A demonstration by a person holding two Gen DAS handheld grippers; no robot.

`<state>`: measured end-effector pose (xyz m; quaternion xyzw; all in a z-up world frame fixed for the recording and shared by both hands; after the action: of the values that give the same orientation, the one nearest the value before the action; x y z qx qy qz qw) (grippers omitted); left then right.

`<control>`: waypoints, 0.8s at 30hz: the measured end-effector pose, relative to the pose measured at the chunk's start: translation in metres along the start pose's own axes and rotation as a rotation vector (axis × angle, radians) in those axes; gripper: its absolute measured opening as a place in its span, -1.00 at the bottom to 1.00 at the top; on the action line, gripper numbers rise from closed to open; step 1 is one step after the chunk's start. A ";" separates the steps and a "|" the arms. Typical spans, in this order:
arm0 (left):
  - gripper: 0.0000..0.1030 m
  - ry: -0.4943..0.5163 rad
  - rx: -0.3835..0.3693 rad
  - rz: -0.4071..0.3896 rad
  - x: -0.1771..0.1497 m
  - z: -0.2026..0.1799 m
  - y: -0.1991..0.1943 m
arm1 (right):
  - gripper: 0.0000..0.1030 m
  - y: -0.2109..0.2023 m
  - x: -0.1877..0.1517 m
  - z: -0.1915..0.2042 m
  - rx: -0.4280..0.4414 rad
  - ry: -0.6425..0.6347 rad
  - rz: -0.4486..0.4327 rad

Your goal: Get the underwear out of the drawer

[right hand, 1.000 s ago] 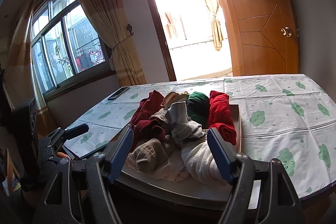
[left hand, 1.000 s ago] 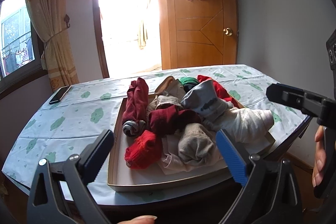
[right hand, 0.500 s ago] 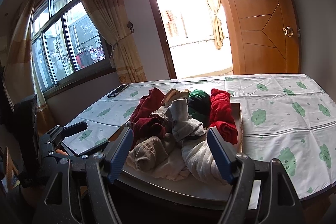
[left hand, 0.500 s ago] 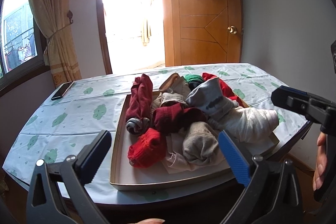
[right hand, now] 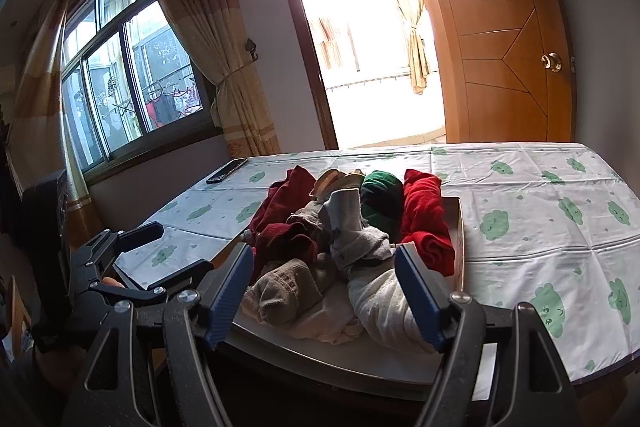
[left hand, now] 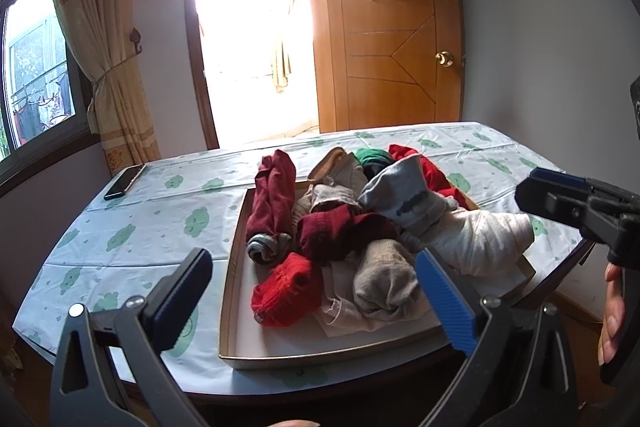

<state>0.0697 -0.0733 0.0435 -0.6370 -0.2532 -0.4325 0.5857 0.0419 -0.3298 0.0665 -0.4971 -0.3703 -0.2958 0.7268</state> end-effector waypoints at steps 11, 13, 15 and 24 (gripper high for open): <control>1.00 -0.001 0.000 0.002 -0.001 0.000 0.000 | 0.45 0.002 -0.001 0.001 0.003 -0.004 0.005; 1.00 -0.002 0.004 0.003 -0.001 0.001 0.000 | 0.45 0.002 -0.001 0.001 0.004 -0.003 0.005; 1.00 -0.007 0.006 0.007 -0.003 0.002 0.002 | 0.45 0.002 -0.001 0.001 0.003 -0.004 0.005; 1.00 -0.039 0.007 0.030 -0.010 0.009 0.012 | 0.45 0.005 -0.005 0.001 0.003 -0.001 0.014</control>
<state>0.0774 -0.0653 0.0291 -0.6471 -0.2565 -0.4100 0.5893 0.0432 -0.3270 0.0600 -0.4986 -0.3677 -0.2899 0.7295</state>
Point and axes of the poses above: each gripper's, at about its wrist camera, not at the fingertips, and y roughly the way its jaws point, z to its left, x to its top, the point moved 3 cm from there along y, roughly the way its jaws point, and after that the axes turned 4 degrees about z, right-handed, at the moved point
